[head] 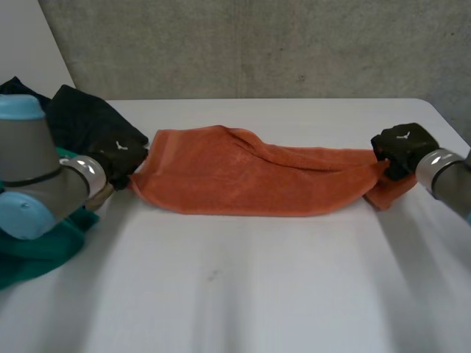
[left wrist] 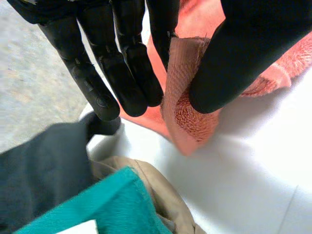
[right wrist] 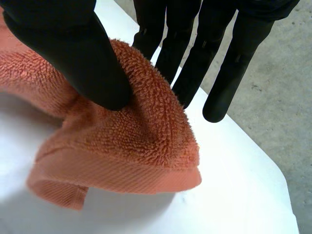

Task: Fold the laundry.

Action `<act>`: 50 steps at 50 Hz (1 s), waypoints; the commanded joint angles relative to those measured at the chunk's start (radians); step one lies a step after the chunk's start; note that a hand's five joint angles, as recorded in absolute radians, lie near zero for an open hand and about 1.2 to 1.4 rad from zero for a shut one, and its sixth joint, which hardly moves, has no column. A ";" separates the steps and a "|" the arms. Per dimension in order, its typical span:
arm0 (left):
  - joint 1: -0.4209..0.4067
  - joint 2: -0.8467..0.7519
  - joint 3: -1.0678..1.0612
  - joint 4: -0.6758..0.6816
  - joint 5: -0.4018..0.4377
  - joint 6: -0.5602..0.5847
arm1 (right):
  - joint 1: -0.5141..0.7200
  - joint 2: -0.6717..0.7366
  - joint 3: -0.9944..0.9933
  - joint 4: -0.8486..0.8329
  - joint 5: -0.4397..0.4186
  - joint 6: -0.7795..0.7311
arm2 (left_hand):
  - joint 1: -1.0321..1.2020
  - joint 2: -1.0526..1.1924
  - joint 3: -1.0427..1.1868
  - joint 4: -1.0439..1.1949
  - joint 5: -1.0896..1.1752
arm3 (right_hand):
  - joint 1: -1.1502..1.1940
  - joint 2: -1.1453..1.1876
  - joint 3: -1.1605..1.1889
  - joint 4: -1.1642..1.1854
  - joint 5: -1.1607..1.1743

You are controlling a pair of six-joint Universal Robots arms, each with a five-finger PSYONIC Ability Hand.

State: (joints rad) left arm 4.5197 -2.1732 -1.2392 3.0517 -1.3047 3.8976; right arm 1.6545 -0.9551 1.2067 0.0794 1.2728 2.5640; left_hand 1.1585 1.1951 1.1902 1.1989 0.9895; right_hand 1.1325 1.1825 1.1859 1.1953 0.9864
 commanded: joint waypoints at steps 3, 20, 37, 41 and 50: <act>0.065 0.308 -0.181 -0.013 0.039 -0.151 | -0.045 -0.048 -0.219 0.344 -0.039 -0.081 | 0.238 0.201 0.206 0.197 0.232 | 0.264 0.214 0.210 0.201 0.235; 0.090 0.285 -0.178 -0.010 0.067 -0.251 | 0.116 0.550 -0.754 0.042 0.094 -0.232 | 0.238 0.201 0.206 0.197 0.232 | 0.264 0.214 0.210 0.201 0.235; 0.022 0.274 -0.069 -0.011 0.016 -0.311 | 0.068 0.242 -0.443 -0.270 0.202 0.027 | 0.238 0.201 0.206 0.197 0.232 | -0.958 -1.008 -1.011 -1.021 -0.986; 0.009 0.277 -0.046 -0.014 0.007 -0.326 | 0.019 0.118 -0.337 -0.120 0.047 0.052 | 0.238 0.201 0.206 0.197 0.232 | -0.958 -1.008 -1.011 -1.021 -0.986; -0.013 0.296 -0.016 -0.031 -0.004 -0.363 | -0.067 0.116 -0.306 0.312 -0.122 -0.100 | 0.238 0.201 0.206 0.197 0.232 | -0.468 -0.518 -0.522 -0.531 -0.497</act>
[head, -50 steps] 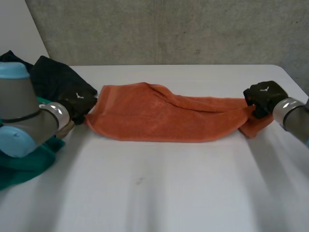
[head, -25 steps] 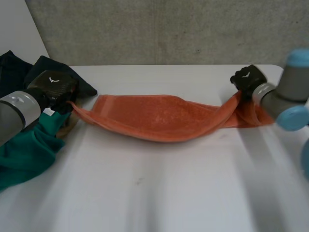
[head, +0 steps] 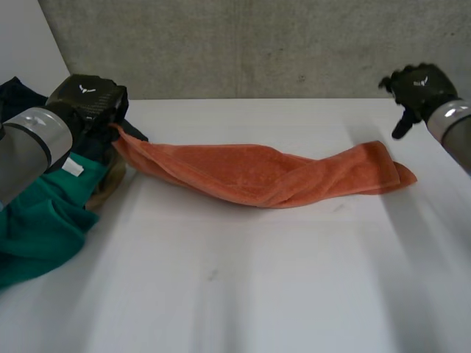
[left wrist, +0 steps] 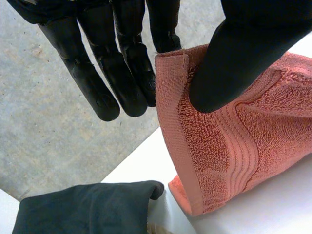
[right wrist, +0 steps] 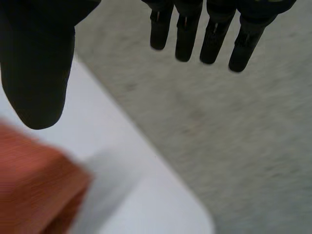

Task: Fold the laundry.

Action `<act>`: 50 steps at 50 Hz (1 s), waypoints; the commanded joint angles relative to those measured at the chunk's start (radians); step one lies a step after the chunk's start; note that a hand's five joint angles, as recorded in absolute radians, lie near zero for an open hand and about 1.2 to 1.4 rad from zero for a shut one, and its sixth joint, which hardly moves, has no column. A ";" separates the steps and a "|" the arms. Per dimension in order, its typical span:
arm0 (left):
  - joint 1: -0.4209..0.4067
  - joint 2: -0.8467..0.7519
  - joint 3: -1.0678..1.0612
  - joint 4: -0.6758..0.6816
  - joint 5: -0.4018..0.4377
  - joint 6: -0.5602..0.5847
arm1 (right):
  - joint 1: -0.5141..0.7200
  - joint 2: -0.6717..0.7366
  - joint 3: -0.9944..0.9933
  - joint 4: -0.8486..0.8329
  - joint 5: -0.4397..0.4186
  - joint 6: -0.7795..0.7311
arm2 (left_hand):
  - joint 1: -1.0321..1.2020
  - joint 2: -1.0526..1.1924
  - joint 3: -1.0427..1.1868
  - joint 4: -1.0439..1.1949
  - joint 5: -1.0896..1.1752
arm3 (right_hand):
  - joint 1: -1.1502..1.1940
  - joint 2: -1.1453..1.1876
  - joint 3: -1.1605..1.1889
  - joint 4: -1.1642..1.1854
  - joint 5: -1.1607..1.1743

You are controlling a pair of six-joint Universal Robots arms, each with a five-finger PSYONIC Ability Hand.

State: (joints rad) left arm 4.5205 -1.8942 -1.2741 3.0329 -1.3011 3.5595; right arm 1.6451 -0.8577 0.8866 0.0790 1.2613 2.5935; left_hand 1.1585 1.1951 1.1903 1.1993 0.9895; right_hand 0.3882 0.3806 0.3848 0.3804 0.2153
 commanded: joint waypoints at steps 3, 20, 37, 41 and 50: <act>-0.018 0.032 0.028 -0.012 -0.007 -0.036 | -0.070 0.046 0.017 0.399 -0.120 -0.208 | 0.238 0.201 0.206 0.197 0.232 | 0.359 0.366 0.362 0.367 0.357; -0.035 0.066 0.099 -0.011 -0.007 -0.114 | -0.013 0.223 0.009 0.081 -0.123 -0.036 | 0.238 0.201 0.206 0.197 0.232 | 0.277 0.284 0.280 0.284 0.275; -0.026 0.064 0.102 -0.012 -0.009 -0.111 | 0.021 0.328 -0.138 0.022 -0.082 0.028 | 0.238 0.201 0.206 0.197 0.232 | 1.008 1.015 1.011 1.015 1.006; -0.011 0.063 0.096 -0.016 -0.010 -0.111 | 0.018 0.325 -0.173 0.031 -0.077 0.039 | 0.238 0.201 0.206 0.197 0.232 | 1.008 1.016 1.011 1.016 1.006; 0.038 0.066 0.058 -0.057 -0.018 -0.073 | -0.059 -0.042 -0.060 0.315 -0.082 -0.087 | 0.238 0.201 0.206 0.197 0.232 | 1.008 1.016 1.011 1.016 1.006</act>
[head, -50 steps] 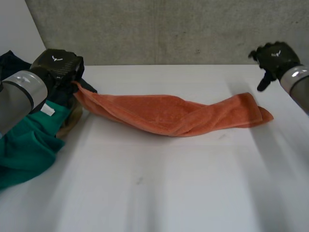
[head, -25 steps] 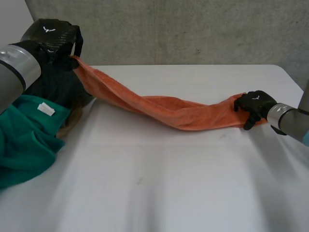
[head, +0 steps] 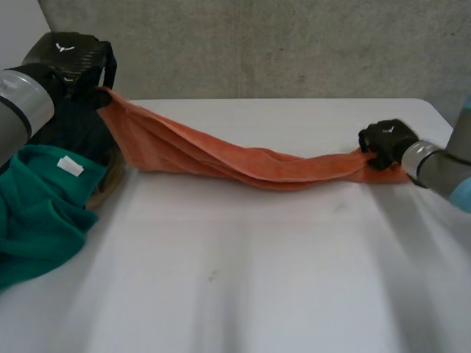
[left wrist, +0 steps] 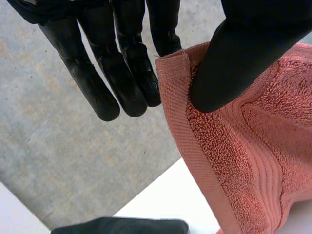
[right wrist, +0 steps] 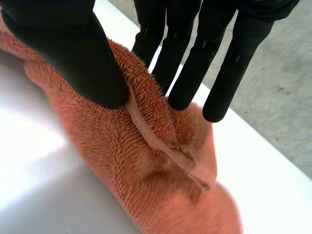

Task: Fold the laundry.

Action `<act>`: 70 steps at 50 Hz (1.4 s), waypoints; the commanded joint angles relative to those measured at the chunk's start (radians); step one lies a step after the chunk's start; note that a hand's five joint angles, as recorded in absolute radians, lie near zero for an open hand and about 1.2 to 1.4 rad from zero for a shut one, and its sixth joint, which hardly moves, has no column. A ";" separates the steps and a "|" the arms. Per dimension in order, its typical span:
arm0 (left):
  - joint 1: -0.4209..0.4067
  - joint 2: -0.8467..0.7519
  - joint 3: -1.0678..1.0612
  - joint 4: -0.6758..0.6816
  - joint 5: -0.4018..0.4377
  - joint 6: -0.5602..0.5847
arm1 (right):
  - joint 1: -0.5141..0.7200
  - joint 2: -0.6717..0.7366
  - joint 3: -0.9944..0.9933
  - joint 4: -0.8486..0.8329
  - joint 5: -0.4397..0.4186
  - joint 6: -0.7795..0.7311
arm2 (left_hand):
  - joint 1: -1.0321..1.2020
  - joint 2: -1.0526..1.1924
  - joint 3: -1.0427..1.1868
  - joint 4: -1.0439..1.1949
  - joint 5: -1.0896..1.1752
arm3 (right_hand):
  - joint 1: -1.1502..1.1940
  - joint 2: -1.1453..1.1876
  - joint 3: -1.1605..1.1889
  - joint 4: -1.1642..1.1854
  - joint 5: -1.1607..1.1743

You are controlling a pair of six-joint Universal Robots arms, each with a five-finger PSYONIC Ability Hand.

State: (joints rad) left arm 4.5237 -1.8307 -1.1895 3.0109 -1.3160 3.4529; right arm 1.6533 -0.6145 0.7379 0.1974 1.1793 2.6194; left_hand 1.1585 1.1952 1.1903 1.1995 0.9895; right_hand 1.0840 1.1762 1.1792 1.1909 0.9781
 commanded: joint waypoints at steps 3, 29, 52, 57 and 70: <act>0.066 0.008 -0.048 -0.102 0.003 0.089 | -0.115 -0.401 0.132 0.296 0.002 -0.195 | 0.238 0.201 0.206 0.197 0.232 | 0.312 0.220 0.217 0.205 0.244; 0.055 -0.221 0.084 -0.233 0.022 0.161 | -0.090 -0.323 0.188 0.444 -0.026 -0.437 | 0.238 0.201 0.206 0.197 0.232 | 0.312 0.220 0.217 0.205 0.244; 0.037 -0.346 0.736 0.209 -0.172 -0.124 | 0.049 -0.314 -0.040 -0.639 0.162 0.369 | 0.238 0.201 0.206 0.197 0.232 | 0.312 0.220 0.217 0.205 0.244; 0.046 -0.328 0.576 0.186 -0.163 -0.129 | 0.075 -0.286 -0.025 -0.483 0.094 0.331 | 0.238 0.201 0.206 0.197 0.232 | 0.312 0.220 0.217 0.205 0.244; 0.071 -0.360 0.084 0.226 -0.052 -0.101 | 0.122 -0.149 0.227 -0.092 0.049 0.027 | 0.238 0.201 0.206 0.197 0.232 | 0.312 0.220 0.217 0.205 0.244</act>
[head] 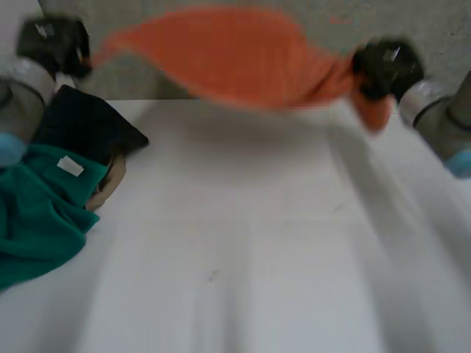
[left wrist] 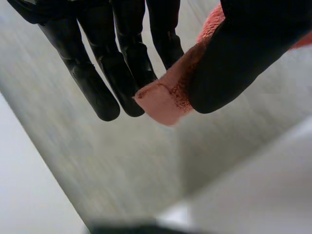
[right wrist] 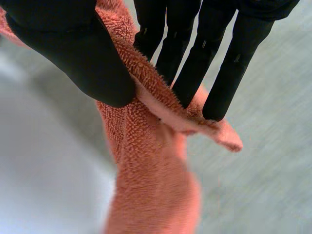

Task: Fold the laundry.

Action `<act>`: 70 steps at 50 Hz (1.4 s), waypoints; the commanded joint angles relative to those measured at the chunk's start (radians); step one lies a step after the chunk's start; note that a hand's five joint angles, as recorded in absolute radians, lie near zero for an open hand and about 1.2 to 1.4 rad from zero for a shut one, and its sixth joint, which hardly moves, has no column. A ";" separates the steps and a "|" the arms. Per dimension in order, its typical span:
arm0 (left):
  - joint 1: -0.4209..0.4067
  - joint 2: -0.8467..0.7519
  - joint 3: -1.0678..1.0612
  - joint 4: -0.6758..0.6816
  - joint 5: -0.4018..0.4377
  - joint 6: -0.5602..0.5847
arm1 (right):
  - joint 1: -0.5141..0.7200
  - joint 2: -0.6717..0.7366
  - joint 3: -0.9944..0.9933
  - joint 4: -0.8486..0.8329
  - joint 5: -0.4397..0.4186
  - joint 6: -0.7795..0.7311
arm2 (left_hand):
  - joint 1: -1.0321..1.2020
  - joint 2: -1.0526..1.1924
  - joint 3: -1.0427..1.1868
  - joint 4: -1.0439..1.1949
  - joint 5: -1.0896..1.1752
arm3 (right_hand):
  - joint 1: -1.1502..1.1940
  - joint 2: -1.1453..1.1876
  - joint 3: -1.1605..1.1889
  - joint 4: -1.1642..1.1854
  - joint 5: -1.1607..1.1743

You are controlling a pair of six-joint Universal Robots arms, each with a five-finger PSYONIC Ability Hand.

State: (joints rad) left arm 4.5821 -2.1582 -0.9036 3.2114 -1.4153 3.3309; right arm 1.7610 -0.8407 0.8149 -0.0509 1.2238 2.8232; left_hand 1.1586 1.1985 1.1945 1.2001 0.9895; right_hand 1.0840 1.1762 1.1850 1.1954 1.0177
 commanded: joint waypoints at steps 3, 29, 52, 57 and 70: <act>0.021 -0.029 -0.270 0.030 0.062 0.053 | 0.012 0.110 0.213 0.201 0.013 -0.272 | 0.238 0.198 0.202 0.196 0.232 | 0.312 0.220 0.211 0.201 0.204; 0.040 0.109 -0.419 0.054 0.121 0.111 | 0.029 0.077 0.211 0.218 0.037 -0.228 | 0.238 0.198 0.202 0.196 0.232 | -0.026 -0.118 -0.127 -0.137 -0.134; 0.060 0.464 -0.405 -0.148 0.122 0.102 | -0.103 -0.432 0.254 0.305 0.020 -0.248 | 0.238 0.198 0.202 0.196 0.232 | 0.312 0.220 0.211 0.201 0.204; 0.092 0.606 -0.342 -0.219 0.137 0.052 | -0.170 -0.590 0.228 0.342 0.022 -0.237 | 0.238 0.198 0.202 0.196 0.232 | 0.312 0.220 0.211 0.201 0.204; 0.103 0.373 -0.204 -0.432 0.151 0.058 | -0.154 -0.431 0.133 0.546 -0.010 -0.375 | 0.238 0.198 0.202 0.196 0.232 | 0.312 0.220 0.211 0.201 0.204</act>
State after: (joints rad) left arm 4.6989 -1.6169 -1.1634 2.8377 -1.2575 3.3432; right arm 1.5590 -1.3978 0.9774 0.4409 1.2121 2.5309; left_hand 1.1586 1.1985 1.1945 1.2005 0.9895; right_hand 1.1238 1.1826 1.1867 1.1951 0.9775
